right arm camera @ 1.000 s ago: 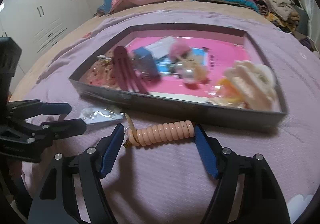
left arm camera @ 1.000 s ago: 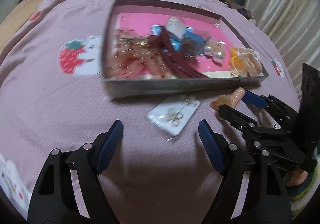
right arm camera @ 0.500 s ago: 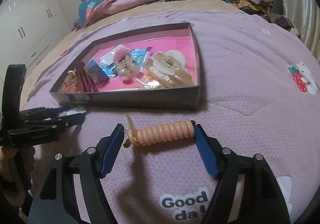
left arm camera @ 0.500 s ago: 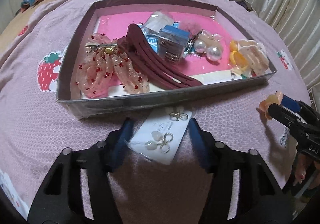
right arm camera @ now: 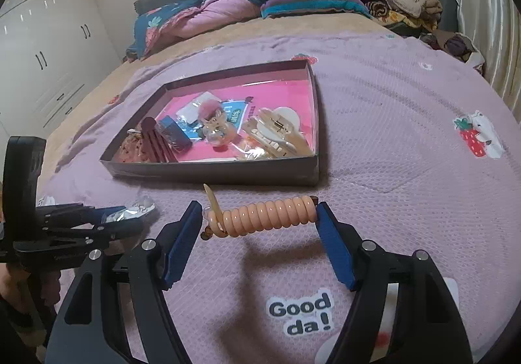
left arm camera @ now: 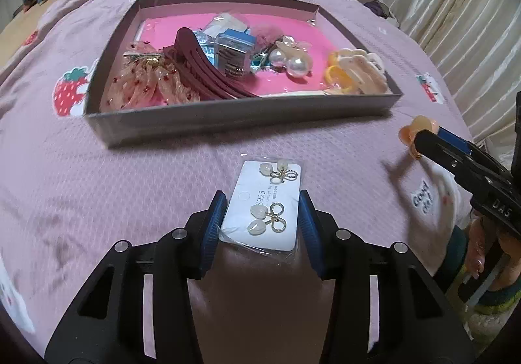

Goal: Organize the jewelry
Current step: 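Grasp the pearl earring card bag with the left tool while the right tool grasps the peach spiral hair tie, then carry the earring card and spiral hair tie over the tray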

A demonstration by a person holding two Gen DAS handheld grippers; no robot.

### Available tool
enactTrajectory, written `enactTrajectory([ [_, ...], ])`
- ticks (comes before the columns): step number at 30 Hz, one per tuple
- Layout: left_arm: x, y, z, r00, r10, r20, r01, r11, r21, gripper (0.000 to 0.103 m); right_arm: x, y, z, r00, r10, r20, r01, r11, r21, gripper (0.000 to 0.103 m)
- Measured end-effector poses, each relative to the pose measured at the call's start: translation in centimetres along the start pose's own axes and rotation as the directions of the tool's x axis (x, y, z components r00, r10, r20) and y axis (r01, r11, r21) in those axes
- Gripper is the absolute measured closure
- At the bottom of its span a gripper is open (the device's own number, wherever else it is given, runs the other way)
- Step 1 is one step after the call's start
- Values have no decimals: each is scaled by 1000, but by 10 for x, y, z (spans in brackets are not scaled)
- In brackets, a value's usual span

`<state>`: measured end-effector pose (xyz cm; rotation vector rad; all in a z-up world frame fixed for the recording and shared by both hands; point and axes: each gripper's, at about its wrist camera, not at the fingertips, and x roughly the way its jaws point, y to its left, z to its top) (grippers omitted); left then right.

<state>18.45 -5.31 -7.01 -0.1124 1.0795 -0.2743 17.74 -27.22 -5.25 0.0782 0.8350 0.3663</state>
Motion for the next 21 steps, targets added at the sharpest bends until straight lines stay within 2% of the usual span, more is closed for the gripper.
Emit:
enactTrajectory([
  [8, -43, 6, -1, 996, 10, 84, -8, 1000, -28, 67, -19, 11, 2, 1000, 8, 30, -7, 1000, -27, 33],
  [21, -100, 38, 48, 968, 92, 232, -76, 994, -75, 66, -37, 36, 34, 993, 26, 111, -16, 996, -89, 33],
])
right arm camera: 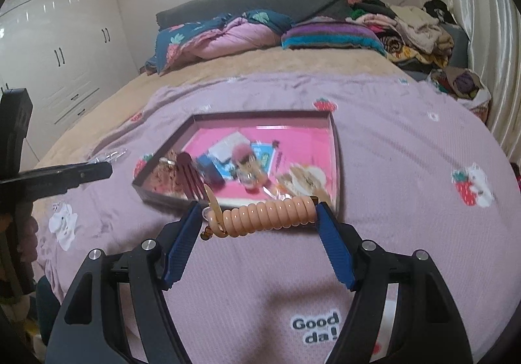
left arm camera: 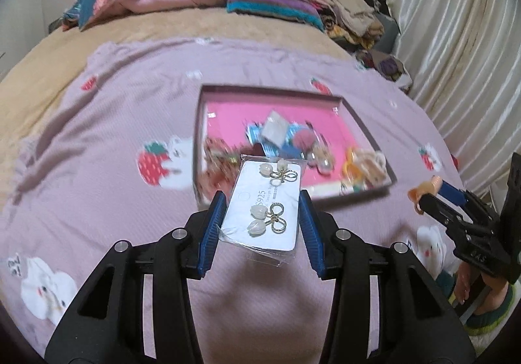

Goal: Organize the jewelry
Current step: 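Carry the earring card and spiral hair tie over the tray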

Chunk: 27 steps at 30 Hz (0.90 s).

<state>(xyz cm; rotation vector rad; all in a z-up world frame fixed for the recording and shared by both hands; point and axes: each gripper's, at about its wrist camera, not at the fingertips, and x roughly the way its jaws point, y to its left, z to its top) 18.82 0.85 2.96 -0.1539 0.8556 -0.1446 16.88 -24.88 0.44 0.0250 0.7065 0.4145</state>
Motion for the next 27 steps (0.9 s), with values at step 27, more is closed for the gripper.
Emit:
enactTrajectory([
  [27, 73, 11, 65, 999, 49, 13, -48, 999, -6, 66, 79, 4, 41, 997, -68, -44, 64, 994, -90, 33],
])
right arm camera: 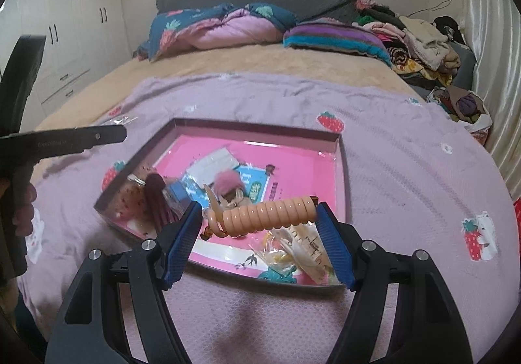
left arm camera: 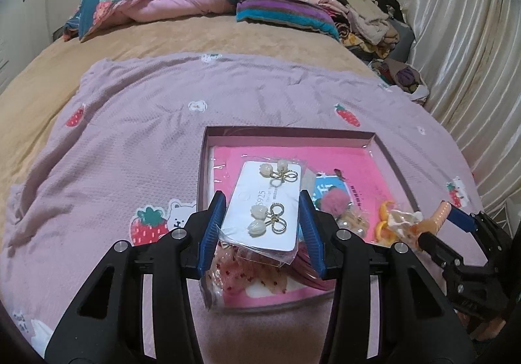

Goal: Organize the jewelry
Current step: 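Carry the earring card and spiral hair tie over the tray, then open both tools to drop the earring card and hair tie inside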

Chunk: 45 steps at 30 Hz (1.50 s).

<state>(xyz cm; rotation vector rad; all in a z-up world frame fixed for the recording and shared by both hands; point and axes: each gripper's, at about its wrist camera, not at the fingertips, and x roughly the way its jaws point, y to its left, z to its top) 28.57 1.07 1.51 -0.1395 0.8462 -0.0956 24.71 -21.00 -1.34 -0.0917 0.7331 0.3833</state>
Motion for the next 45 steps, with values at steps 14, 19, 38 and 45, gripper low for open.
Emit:
enactTrajectory([
  [14, 43, 1, -7, 998, 18, -64, -18, 1000, 0, 66, 44, 34, -22, 996, 48, -79, -53, 997, -58, 32],
  [19, 48, 3, -10, 997, 22, -75, -22, 1000, -6, 66, 49, 41, -21, 995, 63, -80, -67, 997, -50, 32],
  [38, 30, -3, -9, 998, 29, -55, -30, 1000, -8, 45, 24, 24, -27, 997, 46, -61, -45, 999, 19, 19],
  [45, 1, -15, -5, 1000, 22, -8, -22, 1000, 6, 38, -5, 17, -27, 999, 24, -22, -23, 999, 38, 16],
])
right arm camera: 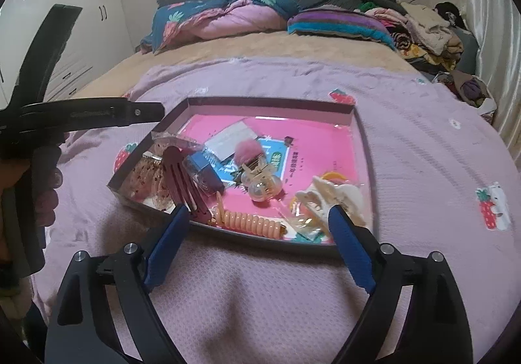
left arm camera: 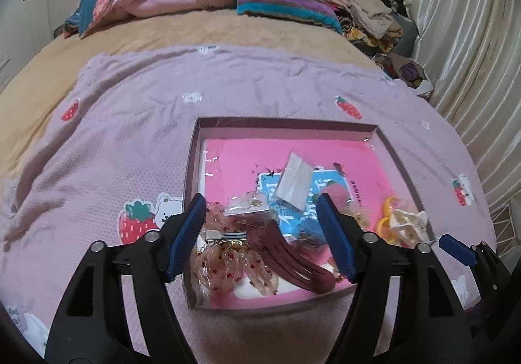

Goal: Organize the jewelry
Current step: 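Withdraw both open tools away from the tray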

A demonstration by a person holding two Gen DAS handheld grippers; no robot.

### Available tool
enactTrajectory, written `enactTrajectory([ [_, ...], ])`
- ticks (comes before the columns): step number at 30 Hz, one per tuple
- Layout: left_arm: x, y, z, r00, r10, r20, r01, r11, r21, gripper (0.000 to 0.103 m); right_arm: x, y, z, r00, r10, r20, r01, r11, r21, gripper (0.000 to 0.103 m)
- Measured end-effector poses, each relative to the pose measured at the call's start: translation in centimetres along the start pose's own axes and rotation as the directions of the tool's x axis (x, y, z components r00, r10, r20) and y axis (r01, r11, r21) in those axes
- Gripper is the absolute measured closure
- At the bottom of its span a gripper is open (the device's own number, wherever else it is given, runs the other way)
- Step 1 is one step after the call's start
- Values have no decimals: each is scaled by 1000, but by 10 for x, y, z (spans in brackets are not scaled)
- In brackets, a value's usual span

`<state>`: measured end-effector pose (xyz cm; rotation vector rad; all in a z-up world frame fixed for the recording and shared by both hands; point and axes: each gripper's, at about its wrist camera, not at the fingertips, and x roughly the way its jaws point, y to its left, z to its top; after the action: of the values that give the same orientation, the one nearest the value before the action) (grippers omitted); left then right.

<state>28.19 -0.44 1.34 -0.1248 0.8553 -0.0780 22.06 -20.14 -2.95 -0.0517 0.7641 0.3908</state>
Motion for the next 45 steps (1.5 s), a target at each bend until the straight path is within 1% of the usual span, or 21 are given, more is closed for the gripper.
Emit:
enactTrajectory([
  [6, -30, -8, -3, 999, -5, 38, 5, 1000, 3, 25, -31, -7, -2, 999, -6, 47, 5, 999, 35, 11],
  [14, -75, -15, -25, 996, -5, 89, 5, 1000, 5, 10, -70, -12, -9, 995, -28, 95, 22, 998, 58, 7],
  [17, -88, -18, -39, 995, -13, 99, 12, 1000, 9, 10, -82, -11, -15, 993, -35, 112, 28, 998, 63, 6],
  [21, -100, -22, -57, 994, -6, 109, 4, 1000, 16, 10, -93, -7, -24, 991, -43, 125, 35, 997, 66, 5],
  [26, -109, -21, -81, 994, 12, 110, -12, 1000, 3, 10, -101, -7, -36, 991, -47, 126, 39, 997, 64, 5],
  [31, -112, -16, -104, 995, 26, 93, -24, 999, -23, 10, -103, -3, -49, 991, -64, 118, 60, 997, 39, 5],
  [38, -112, -17, -131, 995, 53, 85, -52, 998, -19, 10, -104, -2, -67, 993, -63, 104, 61, 998, 28, 5],
  [41, -112, -19, -141, 994, 65, 93, -65, 998, -7, 9, -105, -3, -73, 992, -66, 105, 64, 998, 23, 5],
  [45, -112, -20, -150, 994, 54, 100, -53, 999, -10, 10, -105, -1, -83, 993, -69, 100, 68, 998, 11, 4],
])
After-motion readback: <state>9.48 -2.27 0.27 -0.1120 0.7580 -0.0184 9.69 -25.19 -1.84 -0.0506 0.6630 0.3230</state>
